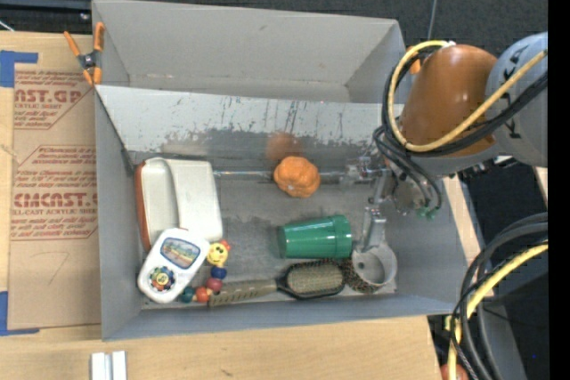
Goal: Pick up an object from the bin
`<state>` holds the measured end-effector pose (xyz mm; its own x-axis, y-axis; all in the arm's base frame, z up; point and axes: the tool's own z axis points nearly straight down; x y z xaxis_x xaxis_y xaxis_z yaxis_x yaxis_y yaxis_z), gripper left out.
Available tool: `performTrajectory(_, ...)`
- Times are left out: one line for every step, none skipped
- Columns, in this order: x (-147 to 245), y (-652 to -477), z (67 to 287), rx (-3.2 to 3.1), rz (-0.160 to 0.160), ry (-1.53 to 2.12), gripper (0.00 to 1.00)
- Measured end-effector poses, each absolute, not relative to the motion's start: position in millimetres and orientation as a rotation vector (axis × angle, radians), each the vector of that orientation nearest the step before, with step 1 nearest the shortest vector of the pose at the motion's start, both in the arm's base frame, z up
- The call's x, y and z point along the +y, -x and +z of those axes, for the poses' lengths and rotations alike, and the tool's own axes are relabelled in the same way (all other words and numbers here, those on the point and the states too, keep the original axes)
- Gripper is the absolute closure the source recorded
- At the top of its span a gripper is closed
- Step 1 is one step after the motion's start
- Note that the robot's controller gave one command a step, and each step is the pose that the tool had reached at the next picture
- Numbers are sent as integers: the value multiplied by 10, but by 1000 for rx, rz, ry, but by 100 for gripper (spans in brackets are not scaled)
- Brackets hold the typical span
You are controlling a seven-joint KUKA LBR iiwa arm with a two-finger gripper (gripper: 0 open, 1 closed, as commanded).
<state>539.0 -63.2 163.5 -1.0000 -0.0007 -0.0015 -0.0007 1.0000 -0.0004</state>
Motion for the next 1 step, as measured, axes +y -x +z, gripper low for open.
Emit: performTrajectory(-632, -5390, 1635, 3140, -1, 1, 0)
